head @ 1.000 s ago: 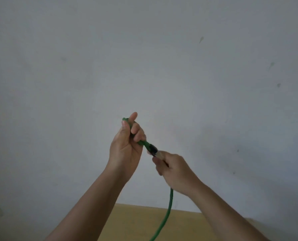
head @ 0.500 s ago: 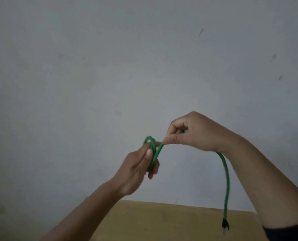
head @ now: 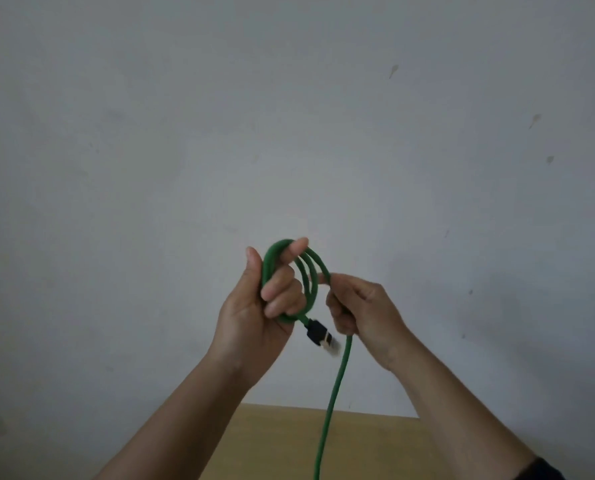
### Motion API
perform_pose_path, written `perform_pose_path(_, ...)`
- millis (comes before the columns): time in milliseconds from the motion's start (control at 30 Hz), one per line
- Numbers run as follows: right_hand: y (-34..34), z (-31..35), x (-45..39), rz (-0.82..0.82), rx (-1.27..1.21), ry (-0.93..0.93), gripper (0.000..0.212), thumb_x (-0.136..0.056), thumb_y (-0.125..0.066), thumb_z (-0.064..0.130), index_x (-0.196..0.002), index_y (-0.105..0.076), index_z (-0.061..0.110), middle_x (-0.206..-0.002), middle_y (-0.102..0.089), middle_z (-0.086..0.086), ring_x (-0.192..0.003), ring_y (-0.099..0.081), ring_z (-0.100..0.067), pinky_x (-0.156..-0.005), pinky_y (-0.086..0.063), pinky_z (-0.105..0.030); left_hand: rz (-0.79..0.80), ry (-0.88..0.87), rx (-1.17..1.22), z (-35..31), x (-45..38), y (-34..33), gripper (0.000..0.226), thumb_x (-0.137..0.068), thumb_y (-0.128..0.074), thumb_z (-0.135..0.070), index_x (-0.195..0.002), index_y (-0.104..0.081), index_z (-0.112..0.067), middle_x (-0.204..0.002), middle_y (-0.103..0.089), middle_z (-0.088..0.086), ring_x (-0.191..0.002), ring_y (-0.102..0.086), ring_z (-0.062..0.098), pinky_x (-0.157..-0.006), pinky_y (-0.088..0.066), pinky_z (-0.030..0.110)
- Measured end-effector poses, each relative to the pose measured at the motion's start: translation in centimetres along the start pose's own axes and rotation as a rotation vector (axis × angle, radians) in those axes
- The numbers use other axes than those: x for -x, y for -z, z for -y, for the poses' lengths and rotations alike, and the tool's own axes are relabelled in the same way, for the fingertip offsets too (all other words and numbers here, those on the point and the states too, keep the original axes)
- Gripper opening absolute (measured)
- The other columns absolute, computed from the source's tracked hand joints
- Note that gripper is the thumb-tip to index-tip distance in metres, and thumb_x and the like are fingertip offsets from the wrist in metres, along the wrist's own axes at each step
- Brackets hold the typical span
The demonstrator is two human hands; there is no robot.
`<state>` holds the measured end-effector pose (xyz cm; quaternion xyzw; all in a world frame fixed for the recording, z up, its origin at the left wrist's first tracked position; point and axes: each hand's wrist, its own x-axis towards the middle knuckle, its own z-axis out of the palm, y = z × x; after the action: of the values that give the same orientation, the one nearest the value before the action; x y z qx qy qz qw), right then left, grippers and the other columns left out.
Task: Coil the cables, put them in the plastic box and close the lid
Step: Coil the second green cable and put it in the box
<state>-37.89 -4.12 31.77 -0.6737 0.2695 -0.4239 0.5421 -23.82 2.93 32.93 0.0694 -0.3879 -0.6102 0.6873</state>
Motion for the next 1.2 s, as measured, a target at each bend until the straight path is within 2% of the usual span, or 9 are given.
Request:
perform_pose_path(167,-1.7,-2.4,1.6,0.093,0.279,-0.065,0.028,-0.099,-0.04,0.022,-0.106,-0.064,0.037,-0.051,-0.043,0.007,-0.044,-0.033,-0.01,-0.045,-0.028,-0.023,-0.138,-0.141,0.018,-1.8,-1.1,-0.1,0.045,-0.097,-0.032,-0.035,-0.122,-0.046,0.0,-0.061,-0.04,-0.008,-0.049,-0.04,0.004,-0.059,-0.044,0.017)
perform_pose_path(300,-2.8,-1.8,2.7,0.24,0.579,-0.071,0.032,-0.098,-0.04,0.027,-0.128,-0.05,0.033,-0.052,-0.039,0.009,-0.048,-0.033,-0.011,-0.049,-0.03,-0.022,-0.275,-0.193,-0.302,-1.7,-1.7,1.0,0.029,-0.099,-0.034,-0.023,-0.121,-0.044,-0.006,-0.066,-0.044,-0.006,-0.055,-0.042,0.007,-0.069,-0.038,0.024)
perform_pose_path(433,-2.2,1.2,3.5,0.389,0.896,-0.068,0.026,-0.097,-0.042,0.031,-0.115,-0.057,0.022,-0.063,-0.049,0.003,-0.05,-0.042,-0.014,-0.051,-0.034,-0.027,-0.339,-0.145,-0.95,-1.2,-1.3,2.8,0.02,-0.1,-0.034,-0.024,-0.093,-0.048,-0.011,-0.061,-0.046,-0.014,-0.066,-0.042,0.015,-0.071,-0.045,0.022)
perform_pose_path(600,-0.8,5.8,3.0,0.525,1.162,0.004,0.023,-0.094,-0.048,0.036,-0.094,-0.064,0.019,-0.067,-0.057,0.005,-0.055,-0.051,-0.011,-0.057,-0.043,-0.029,-0.222,0.077,-1.246,-0.7,0.1,3.6,0.028,-0.098,-0.04,-0.028,-0.096,-0.049,-0.001,-0.07,-0.053,-0.002,-0.072,-0.051,0.022,-0.088,-0.045,0.045)
perform_pose_path(700,0.4,7.9,1.6,0.534,1.103,0.036,0.014,-0.087,-0.061,0.036,-0.087,-0.069,0.024,-0.06,-0.058,0.011,-0.051,-0.05,-0.004,-0.054,-0.044,-0.023,0.011,0.234,-1.26,0.1,1.5,2.6,0.029,-0.097,-0.04,-0.031,-0.093,-0.052,-0.004,-0.072,-0.058,0.001,-0.071,-0.056,0.026,-0.072,-0.047,0.042)
perform_pose_path(767,1.3,8.8,0.8,0.519,1.001,0.059,0.01,-0.082,-0.067,0.033,-0.084,-0.072,0.025,-0.063,-0.064,0.015,-0.057,-0.053,0.002,-0.056,-0.042,-0.014,0.122,0.304,-1.132,0.6,2.3,2.1,0.032,-0.096,-0.038,-0.034,-0.096,-0.051,-0.005,-0.072,-0.056,0.002,-0.062,-0.05,0.017,-0.06,-0.041,0.031)
perform_pose_path(867,2.7,9.3,-0.2,0.47,0.792,0.08,0.008,-0.079,-0.071,0.025,-0.085,-0.074,0.021,-0.072,-0.069,0.016,-0.072,-0.062,0.002,-0.069,-0.047,-0.012,0.143,0.319,-1.038,1.3,3.2,1.8,0.047,-0.095,-0.029,-0.043,-0.118,-0.053,-0.009,-0.066,-0.049,-0.002,-0.056,-0.043,0.012,-0.057,-0.039,0.024)
perform_pose_path(967,3.1,8.4,-0.7,0.435,0.615,0.099,0.01,-0.072,-0.073,0.026,-0.08,-0.073,0.02,-0.074,-0.071,0.013,-0.076,-0.064,0.0,-0.069,-0.046,-0.012,0.211,0.279,-0.975,1.6,3.5,1.3,0.057,-0.094,-0.019,-0.046,-0.118,-0.058,-0.012,-0.058,-0.04,-0.008,-0.051,-0.035,0.011,-0.055,-0.037,0.023)
perform_pose_path(1200,1.0,1.9,0.0,0.199,0.121,0.008,0.024,-0.083,-0.057,0.032,-0.084,-0.072,0.013,-0.054,-0.051,-0.001,-0.049,-0.037,-0.015,-0.049,-0.032,-0.024,0.194,0.208,-0.449,0.8,2.1,1.5,0.072,-0.093,-0.023,-0.05,-0.106,-0.057,0.012,-0.047,-0.02,-0.008,-0.04,-0.017,0.005,-0.042,-0.021,0.018)
